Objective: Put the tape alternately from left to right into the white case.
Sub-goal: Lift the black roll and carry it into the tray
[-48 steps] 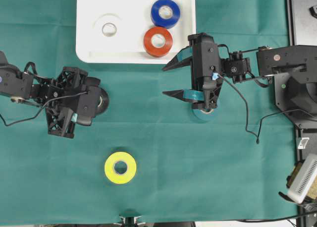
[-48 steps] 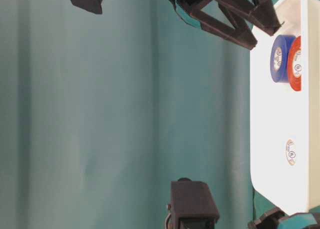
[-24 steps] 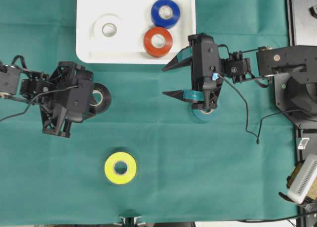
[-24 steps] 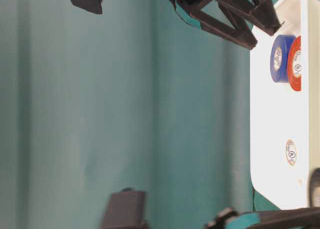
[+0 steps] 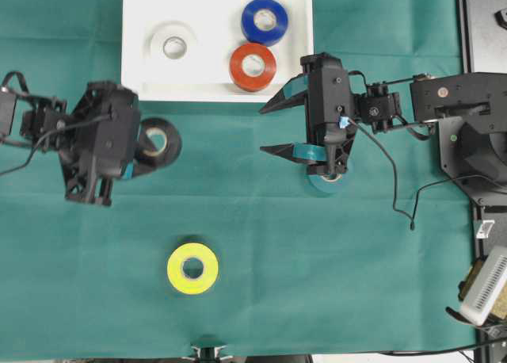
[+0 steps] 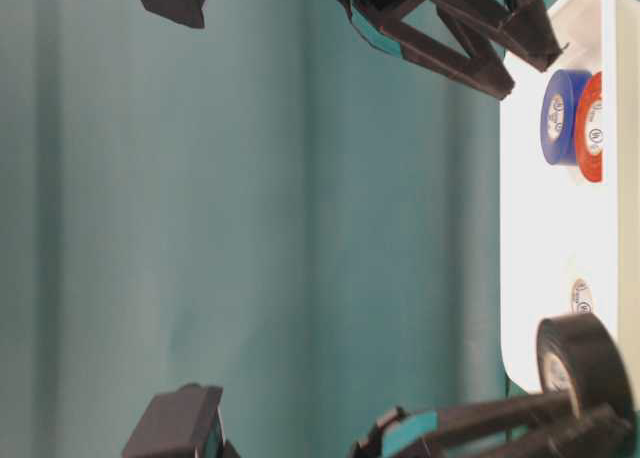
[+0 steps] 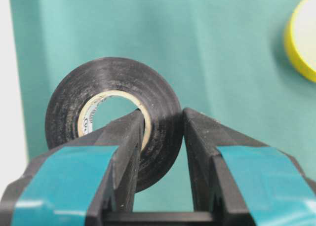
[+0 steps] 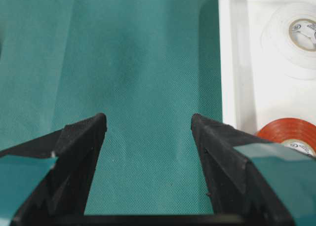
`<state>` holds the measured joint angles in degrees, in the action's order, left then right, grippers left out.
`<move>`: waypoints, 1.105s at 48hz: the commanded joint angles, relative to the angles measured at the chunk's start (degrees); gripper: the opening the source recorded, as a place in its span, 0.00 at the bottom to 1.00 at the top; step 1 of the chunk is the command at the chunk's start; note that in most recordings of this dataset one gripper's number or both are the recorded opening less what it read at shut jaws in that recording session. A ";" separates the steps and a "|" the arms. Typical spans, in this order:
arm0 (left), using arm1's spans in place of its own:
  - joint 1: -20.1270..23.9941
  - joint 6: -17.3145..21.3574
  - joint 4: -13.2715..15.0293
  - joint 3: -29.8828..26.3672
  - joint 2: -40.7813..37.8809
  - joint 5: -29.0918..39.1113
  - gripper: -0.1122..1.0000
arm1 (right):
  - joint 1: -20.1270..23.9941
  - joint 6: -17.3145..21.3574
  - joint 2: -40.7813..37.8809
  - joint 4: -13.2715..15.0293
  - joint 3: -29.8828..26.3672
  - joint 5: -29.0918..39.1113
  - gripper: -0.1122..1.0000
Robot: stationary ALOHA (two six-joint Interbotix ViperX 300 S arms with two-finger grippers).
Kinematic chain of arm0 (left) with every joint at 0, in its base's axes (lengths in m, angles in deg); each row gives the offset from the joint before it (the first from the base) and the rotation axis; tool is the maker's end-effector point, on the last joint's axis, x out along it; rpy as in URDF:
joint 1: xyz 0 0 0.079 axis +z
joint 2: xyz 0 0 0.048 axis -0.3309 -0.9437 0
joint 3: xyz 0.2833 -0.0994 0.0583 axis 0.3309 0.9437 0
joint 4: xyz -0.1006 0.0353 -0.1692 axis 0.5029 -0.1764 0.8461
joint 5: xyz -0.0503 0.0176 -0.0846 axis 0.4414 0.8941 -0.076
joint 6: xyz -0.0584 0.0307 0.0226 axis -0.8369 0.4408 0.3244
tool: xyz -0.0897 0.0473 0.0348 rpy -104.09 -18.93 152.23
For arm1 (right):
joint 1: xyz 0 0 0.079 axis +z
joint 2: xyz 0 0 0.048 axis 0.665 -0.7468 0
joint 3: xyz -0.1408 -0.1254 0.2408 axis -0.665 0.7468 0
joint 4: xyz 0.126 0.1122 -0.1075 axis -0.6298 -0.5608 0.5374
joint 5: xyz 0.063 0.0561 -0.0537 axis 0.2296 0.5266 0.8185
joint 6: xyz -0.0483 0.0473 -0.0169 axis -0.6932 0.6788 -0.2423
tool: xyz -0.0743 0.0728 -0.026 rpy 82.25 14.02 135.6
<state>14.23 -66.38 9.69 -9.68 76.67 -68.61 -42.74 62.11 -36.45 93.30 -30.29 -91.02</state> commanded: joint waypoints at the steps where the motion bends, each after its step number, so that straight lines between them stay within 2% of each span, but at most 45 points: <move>1: 1.67 0.53 -0.09 -2.02 0.26 -0.62 0.06 | 0.09 0.09 0.97 0.00 -0.53 -0.44 0.68; 8: 4.04 3.25 -0.09 -3.69 -1.85 -0.70 0.06 | 0.09 0.09 0.70 0.00 -0.53 -0.44 0.68; 18: 7.65 9.14 -0.09 -6.24 -5.45 -0.97 0.06 | 0.09 0.09 0.44 0.00 -0.53 -0.53 0.68; 31: 11.69 13.71 -0.09 -10.11 -9.49 -1.93 0.06 | 0.09 0.09 0.44 0.00 -0.53 -0.53 0.68; 41: 14.50 16.17 -0.09 -12.66 -12.30 -1.93 0.06 | 0.09 0.09 0.18 0.00 -0.53 -1.05 0.68; 53: 16.70 16.44 -0.09 -14.77 -15.03 -2.02 0.06 | 0.09 0.09 -0.09 0.00 -0.53 -1.23 0.68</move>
<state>30.49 -50.04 9.61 -22.77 61.29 -70.02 -42.74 62.11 -36.98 93.30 -30.29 -91.72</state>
